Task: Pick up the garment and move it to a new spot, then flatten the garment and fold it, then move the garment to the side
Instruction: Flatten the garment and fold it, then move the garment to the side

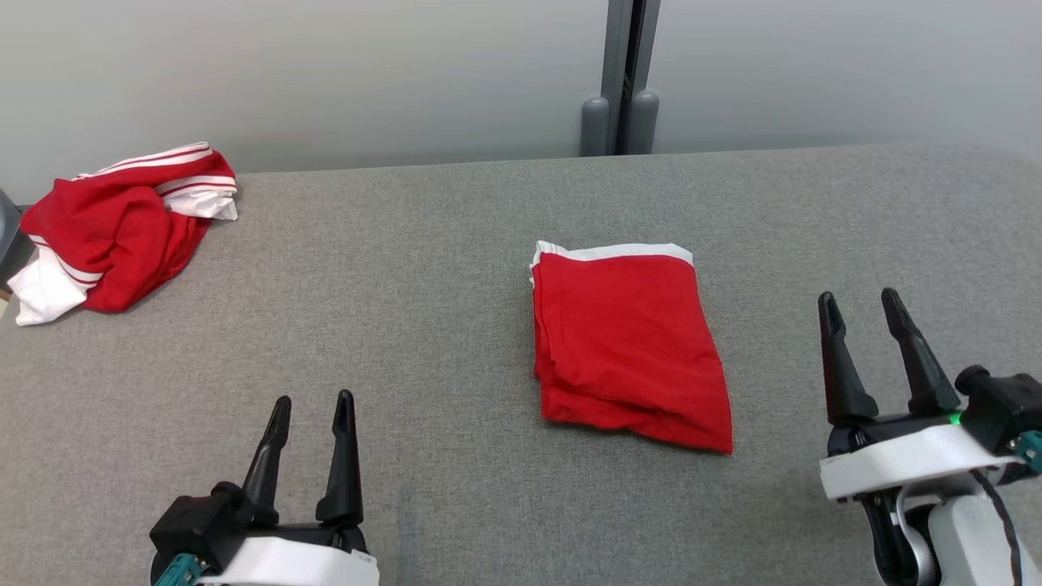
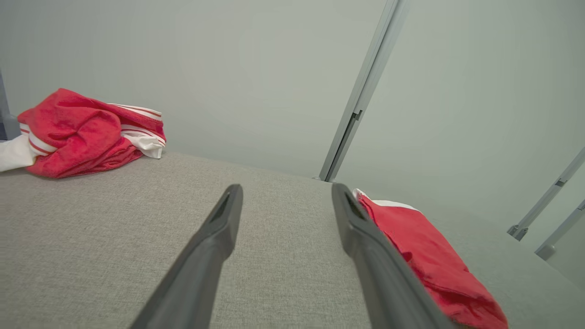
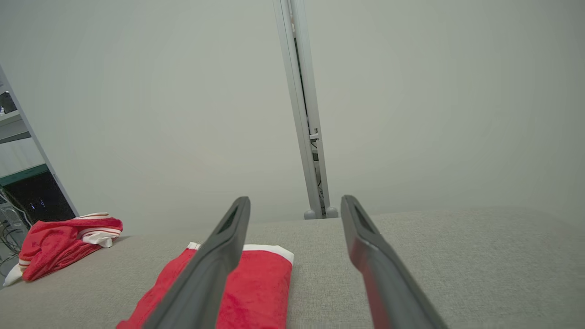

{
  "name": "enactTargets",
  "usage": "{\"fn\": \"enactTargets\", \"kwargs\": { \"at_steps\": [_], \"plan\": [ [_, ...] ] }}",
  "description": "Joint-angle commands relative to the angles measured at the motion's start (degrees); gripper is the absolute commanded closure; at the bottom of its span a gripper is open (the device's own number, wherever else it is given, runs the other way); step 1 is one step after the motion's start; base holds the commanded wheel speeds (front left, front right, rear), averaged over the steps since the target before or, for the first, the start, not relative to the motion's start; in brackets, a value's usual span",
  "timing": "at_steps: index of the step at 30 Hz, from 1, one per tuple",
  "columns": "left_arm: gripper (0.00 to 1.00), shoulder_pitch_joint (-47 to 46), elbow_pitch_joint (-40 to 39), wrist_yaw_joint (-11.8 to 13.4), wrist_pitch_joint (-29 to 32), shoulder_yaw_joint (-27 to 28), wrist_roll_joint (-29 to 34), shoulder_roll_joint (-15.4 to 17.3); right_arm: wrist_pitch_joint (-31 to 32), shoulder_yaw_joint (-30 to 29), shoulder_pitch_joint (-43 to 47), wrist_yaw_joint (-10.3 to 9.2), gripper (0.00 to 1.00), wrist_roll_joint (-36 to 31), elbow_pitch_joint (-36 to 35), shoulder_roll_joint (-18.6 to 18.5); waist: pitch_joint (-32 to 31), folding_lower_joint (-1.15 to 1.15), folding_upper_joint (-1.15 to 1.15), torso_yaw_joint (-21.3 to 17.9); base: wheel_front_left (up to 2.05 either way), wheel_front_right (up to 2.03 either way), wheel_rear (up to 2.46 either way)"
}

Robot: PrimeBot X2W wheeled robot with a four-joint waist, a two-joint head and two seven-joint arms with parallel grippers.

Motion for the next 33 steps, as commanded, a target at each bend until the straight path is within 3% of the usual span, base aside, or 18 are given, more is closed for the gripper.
{"fn": "enactTargets", "kwargs": {
  "at_steps": [1, 11, 33],
  "plan": [
    [0.00, 0.45, 0.00, 0.03, -0.13, 0.35, 0.46, 0.22, 0.24, -0.42, 0.89, 0.01, 0.00, -0.50, -0.56, 0.19, -0.02, 0.00, 0.00, -0.04, 0.00, 0.00, 0.00],
    [0.00, 1.91, 0.98, 0.29, -0.13, 1.64, 3.01, -0.01, 1.36, -2.53, 5.61, 0.01, 0.00, -5.29, -3.04, 2.70, -0.22, 0.00, 0.00, 0.01, 0.00, 0.00, 0.00],
    [0.00, 0.61, 2.27, -0.07, -0.13, 1.40, 3.37, -0.08, 1.24, -1.33, 4.75, 0.01, 0.00, -3.01, -0.83, 2.74, -0.18, 0.00, 0.00, 0.56, 0.00, 0.00, 0.00]
  ]
}}
